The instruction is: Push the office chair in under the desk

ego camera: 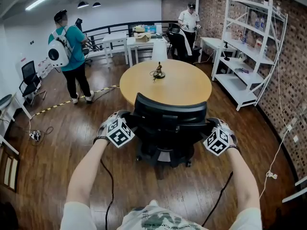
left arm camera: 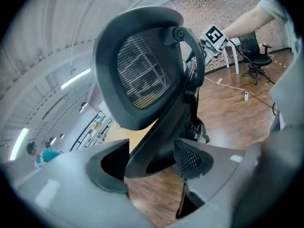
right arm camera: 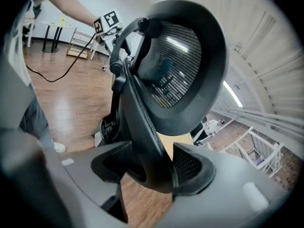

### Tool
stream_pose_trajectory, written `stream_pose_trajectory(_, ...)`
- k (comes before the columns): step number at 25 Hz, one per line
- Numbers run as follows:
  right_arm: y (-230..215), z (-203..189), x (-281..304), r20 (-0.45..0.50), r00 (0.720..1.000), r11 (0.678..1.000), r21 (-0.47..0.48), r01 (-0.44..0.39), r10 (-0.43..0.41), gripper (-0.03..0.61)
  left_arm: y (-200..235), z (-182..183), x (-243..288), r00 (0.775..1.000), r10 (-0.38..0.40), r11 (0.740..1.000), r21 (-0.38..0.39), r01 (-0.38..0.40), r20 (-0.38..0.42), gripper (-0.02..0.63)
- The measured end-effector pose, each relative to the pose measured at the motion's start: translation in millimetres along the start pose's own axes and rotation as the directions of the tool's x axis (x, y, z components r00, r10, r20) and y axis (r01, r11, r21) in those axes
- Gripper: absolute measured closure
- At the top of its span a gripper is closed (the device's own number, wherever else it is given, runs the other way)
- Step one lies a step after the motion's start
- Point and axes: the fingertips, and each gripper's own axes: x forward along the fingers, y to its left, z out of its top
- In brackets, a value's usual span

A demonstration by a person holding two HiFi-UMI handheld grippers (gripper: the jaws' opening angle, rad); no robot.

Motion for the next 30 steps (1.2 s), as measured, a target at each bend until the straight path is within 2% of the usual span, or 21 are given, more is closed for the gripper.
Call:
stream_pose_trajectory(4,6.9,1.4,-18.2,0.023,0.999,0.998,0.055,0.041,-0.043,0.308,-17.2,7.6,-14.9,1.0,0.001,1.0,-0.021,-0.001,0.025,0.312)
stream_pose_trajectory(9,27.6,8.2,-40.9,0.048,0.996,0.992,0.11,0.067,-0.073,0.318,-37.3,14.6,-35.0,0.997,0.027,0.998,-0.062,-0.023,0.069,0.387)
stream_pose_trajectory(13,43.1,17.1,-66.8,0.07,0.991,0.984,0.142,0.103,-0.114,0.376,-55.6,26.8,-54.9,0.991,0.065,0.987,-0.156,-0.047,0.116,0.468)
stream_pose_trajectory(17,58.4,29.8,-91.9,0.117,0.982,0.974,0.194,0.121,-0.145,0.422,-82.8,44.4,-76.3,0.983,0.085,0.98,-0.189,-0.054,0.163,0.514)
stream_pose_trajectory(23,87.9,55.2,-138.0,0.227,0.958,0.956,0.271,0.112,-0.176,0.48,-131.1,77.8,-112.6,0.963,0.105,0.966,-0.257,-0.039,0.247,0.555)
stream_pose_trajectory(26,100.7,67.3,-161.4,0.28,0.939,0.943,0.317,0.105,-0.199,0.534,-155.7,93.3,-131.8,0.954,0.112,0.958,-0.286,-0.029,0.277,0.577)
stream_pose_trajectory(30,119.7,87.0,-193.9,0.358,0.906,0.917,0.391,0.073,-0.225,0.574,-176.4,115.8,-159.1,0.926,0.14,0.94,-0.341,-0.013,0.351,0.597)
